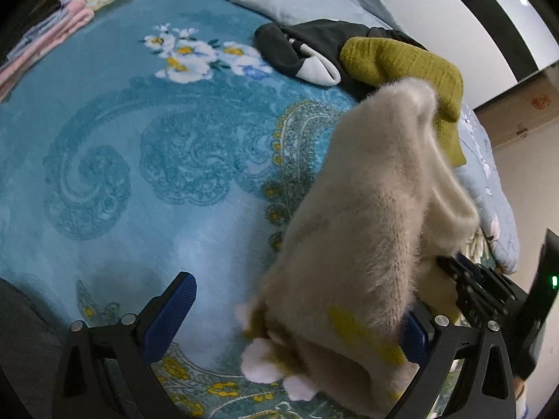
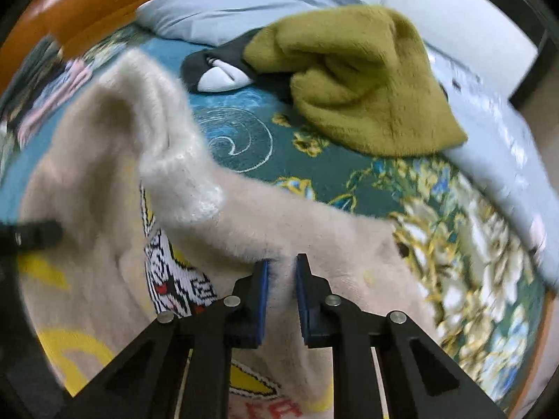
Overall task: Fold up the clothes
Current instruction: 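Lower the beige sweater onto the blanket with the right gripper, then grasp the sweater hem with the left gripper while the right gripper holds the other side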
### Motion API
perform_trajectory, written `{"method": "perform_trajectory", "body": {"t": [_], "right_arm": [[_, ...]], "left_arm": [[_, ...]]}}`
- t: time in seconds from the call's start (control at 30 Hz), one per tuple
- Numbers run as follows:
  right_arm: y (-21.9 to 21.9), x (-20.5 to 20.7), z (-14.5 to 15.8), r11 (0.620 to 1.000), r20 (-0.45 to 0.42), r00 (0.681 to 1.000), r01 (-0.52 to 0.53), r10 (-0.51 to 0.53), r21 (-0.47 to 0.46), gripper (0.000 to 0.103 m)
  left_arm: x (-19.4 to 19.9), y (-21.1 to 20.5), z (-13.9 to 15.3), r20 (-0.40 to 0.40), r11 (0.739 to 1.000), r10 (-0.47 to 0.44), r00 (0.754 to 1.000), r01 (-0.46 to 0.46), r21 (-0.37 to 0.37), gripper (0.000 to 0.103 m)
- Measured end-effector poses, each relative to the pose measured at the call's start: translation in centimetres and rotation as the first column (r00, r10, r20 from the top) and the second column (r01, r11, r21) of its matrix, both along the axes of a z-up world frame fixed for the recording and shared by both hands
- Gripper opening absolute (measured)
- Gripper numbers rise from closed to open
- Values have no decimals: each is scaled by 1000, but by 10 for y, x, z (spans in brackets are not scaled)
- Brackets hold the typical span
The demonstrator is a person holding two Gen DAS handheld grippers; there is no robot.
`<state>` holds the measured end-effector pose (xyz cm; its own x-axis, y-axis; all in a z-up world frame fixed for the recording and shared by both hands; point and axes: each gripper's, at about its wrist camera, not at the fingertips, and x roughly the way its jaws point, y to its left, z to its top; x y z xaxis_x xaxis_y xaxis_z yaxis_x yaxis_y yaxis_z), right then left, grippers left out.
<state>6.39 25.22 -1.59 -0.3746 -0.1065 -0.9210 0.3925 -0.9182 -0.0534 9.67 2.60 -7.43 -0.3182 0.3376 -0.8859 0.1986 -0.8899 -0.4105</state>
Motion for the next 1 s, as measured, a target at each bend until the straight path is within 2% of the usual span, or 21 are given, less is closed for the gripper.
{"method": "perform_trajectory", "body": {"t": [0.1,0.17,0.23,0.3,0.37,0.47,0.5,0.53,0.57,0.6,0.63,0.67,0.7,0.77,0.83,0.87,0.93,1.0], "right_arm": [[-14,9,-14,1000,57,998,-6,7,-29,18],[-18,17,-21,998,100,995,-11,16,-54,37],[-24,27,-24,997,134,991,-18,29,-80,50],[-31,36,-26,995,159,986,-31,45,-93,50],[-41,42,-31,996,143,987,-75,80,-39,51],[-45,43,-35,996,79,994,-85,82,38,50],[-40,38,-33,998,74,996,-46,42,47,44],[-33,32,-28,1000,88,996,6,-7,10,25],[-24,25,-18,996,105,992,71,-65,-53,18],[-17,20,-6,988,96,989,123,-115,-90,16],[-10,15,11,977,70,984,173,-165,-124,13],[-4,10,29,968,35,980,201,-198,-151,12],[1,4,52,958,-13,975,217,-224,-188,12],[12,-8,99,937,-110,956,238,-273,-256,11],[17,-15,148,929,-219,930,225,-295,-294,11],[20,-21,172,924,-274,913,211,-303,-319,11],[24,-23,217,913,-368,877,166,-309,-372,11],[24,-8,261,907,-462,834,102,-302,-409,11]], "left_arm": [[-3,5,-2,4,1000,-7,1000,7,-19,103],[-6,8,-4,12,1000,-16,1000,16,-18,103],[-8,12,-5,19,999,-26,999,27,-28,103],[-9,17,-6,23,998,-41,999,42,-43,103],[-9,20,-6,25,998,-50,998,51,-48,102],[-7,22,-4,24,997,-59,998,60,-48,93],[-6,21,-1,15,997,-67,998,68,-41,85],[-5,21,2,6,997,-75,997,76,-35,74],[-4,20,5,-3,996,-83,997,83,-28,65],[-2,20,8,-12,996,-91,996,91,-22,37],[-1,20,11,-21,995,-99,995,99,-16,20],[0,19,14,-30,994,-107,994,107,-9,19],[1,19,17,-39,993,-115,993,115,-3,11],[2,13,29,-67,994,-109,992,110,11,10],[0,-1,52,-125,997,-71,990,76,36,9],[-2,-10,71,-180,997,-48,982,57,44,9],[-3,-26,115,-300,998,-18,954,33,45,9],[1,-40,172,-439,1000,-17,898,26,13,9]]}}
